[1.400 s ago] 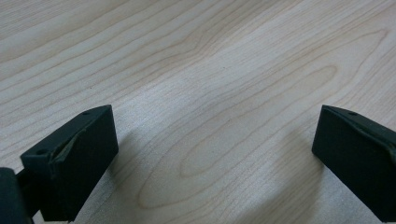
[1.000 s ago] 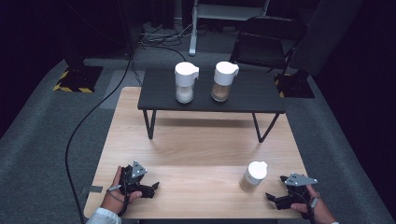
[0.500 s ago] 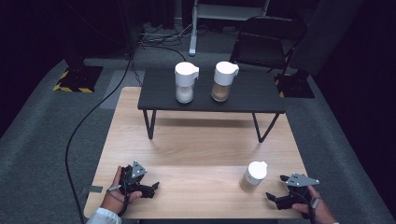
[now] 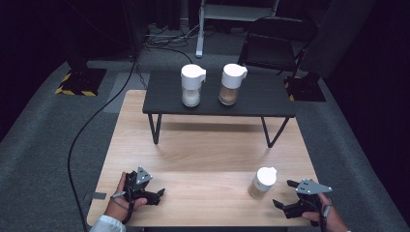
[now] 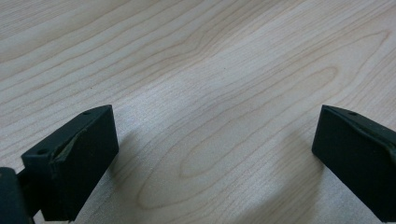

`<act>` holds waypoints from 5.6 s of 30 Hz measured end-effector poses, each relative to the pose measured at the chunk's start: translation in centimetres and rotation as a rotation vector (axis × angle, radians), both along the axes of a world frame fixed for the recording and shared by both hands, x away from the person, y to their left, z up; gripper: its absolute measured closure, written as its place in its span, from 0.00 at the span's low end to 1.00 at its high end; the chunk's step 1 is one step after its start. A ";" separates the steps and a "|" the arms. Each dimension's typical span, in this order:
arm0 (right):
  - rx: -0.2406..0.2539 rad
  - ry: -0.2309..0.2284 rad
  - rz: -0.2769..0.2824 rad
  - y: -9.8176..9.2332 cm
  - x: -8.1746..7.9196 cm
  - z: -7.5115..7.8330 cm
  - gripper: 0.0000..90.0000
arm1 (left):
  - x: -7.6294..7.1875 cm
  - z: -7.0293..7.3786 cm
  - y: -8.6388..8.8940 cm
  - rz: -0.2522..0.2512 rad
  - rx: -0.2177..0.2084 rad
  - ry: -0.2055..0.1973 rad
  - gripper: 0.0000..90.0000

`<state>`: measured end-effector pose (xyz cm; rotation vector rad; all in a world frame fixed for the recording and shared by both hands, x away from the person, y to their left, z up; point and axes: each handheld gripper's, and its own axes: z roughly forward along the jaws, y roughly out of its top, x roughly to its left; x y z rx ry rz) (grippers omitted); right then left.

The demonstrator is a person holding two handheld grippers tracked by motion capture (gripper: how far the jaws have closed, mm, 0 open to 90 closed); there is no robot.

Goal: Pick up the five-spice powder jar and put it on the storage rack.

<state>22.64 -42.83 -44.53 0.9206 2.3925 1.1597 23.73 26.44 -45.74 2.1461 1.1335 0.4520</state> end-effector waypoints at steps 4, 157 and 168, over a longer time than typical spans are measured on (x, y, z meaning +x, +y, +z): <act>0.023 -0.004 0.020 0.0 0.0 0.2 0.01 | 0.0 0.0 0.0 0.000 0.000 0.000 0.00; 0.194 -0.248 -0.282 9.2 3.3 12.2 0.33 | 0.1 0.0 0.0 -0.002 0.000 0.002 0.00; 0.187 -0.255 -0.307 9.9 4.2 14.3 0.33 | 0.1 0.0 0.0 -0.001 -0.001 0.001 0.00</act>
